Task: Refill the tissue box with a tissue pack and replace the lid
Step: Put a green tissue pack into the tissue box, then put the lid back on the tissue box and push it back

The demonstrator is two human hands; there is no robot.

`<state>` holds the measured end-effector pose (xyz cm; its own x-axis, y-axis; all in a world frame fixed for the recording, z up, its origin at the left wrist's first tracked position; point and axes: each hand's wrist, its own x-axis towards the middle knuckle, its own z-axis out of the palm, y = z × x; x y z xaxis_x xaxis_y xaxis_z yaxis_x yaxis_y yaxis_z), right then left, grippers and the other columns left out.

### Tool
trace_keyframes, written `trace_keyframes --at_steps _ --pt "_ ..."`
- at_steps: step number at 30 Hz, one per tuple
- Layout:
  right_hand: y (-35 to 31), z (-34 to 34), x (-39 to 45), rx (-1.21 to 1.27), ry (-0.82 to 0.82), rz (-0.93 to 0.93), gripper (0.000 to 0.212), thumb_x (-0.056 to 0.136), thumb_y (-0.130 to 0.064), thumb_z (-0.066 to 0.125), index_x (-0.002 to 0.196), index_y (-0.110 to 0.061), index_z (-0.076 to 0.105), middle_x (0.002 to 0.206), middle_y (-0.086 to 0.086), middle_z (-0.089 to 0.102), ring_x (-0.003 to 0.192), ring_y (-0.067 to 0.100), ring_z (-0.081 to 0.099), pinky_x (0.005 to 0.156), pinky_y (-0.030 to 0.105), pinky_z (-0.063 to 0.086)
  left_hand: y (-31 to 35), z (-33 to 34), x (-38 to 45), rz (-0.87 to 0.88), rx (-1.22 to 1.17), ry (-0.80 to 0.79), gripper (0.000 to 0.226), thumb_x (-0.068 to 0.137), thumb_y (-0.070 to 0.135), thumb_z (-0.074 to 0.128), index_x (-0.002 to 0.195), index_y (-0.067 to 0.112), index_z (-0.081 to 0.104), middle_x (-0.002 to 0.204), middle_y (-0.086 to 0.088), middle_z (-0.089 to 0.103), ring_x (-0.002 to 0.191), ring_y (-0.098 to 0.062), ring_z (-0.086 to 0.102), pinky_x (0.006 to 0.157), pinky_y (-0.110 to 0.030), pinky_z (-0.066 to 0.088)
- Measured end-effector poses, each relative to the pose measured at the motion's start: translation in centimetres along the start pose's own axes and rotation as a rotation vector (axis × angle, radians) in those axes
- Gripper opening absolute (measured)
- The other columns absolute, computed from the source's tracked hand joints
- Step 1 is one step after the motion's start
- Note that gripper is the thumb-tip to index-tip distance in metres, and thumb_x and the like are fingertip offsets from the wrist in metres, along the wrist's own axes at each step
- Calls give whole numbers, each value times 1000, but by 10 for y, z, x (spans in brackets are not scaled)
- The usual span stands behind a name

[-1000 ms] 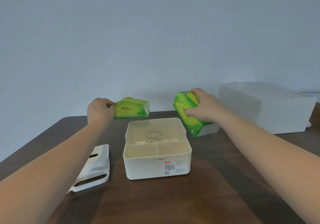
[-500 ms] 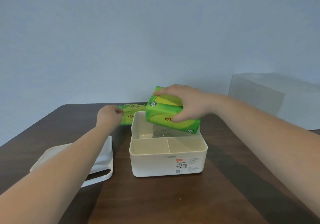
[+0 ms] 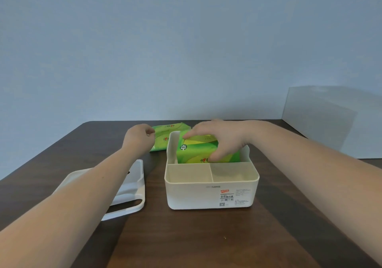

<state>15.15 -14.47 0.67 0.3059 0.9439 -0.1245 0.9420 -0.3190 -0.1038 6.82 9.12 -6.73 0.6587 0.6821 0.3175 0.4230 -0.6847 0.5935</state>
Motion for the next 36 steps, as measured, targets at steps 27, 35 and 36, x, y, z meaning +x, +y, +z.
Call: trace_keyframes --at_steps 27,35,36 --pt "-132 17 43 346 372 112 33 96 -31 50 124 -19 60 123 1 63 117 21 55 86 24 38 -66 -92 -61 -188 196 -137 35 89 21 49 121 14 61 125 -4 64 113 -25 57 90 -34 48" --pt "-166 41 70 169 10 236 47 96 -29 47 138 -8 46 138 10 53 119 27 54 94 31 46 -97 -109 -75 -369 228 -148 58 93 32 45 146 11 33 145 -7 48 129 -28 48 91 -33 40" --pt "-171 43 74 161 -10 257 48 96 -29 46 138 -7 45 138 10 53 112 26 56 88 29 45 -102 -113 -78 -400 227 -152 58 94 34 44 146 9 33 145 -8 48 129 -29 48 89 -32 39"
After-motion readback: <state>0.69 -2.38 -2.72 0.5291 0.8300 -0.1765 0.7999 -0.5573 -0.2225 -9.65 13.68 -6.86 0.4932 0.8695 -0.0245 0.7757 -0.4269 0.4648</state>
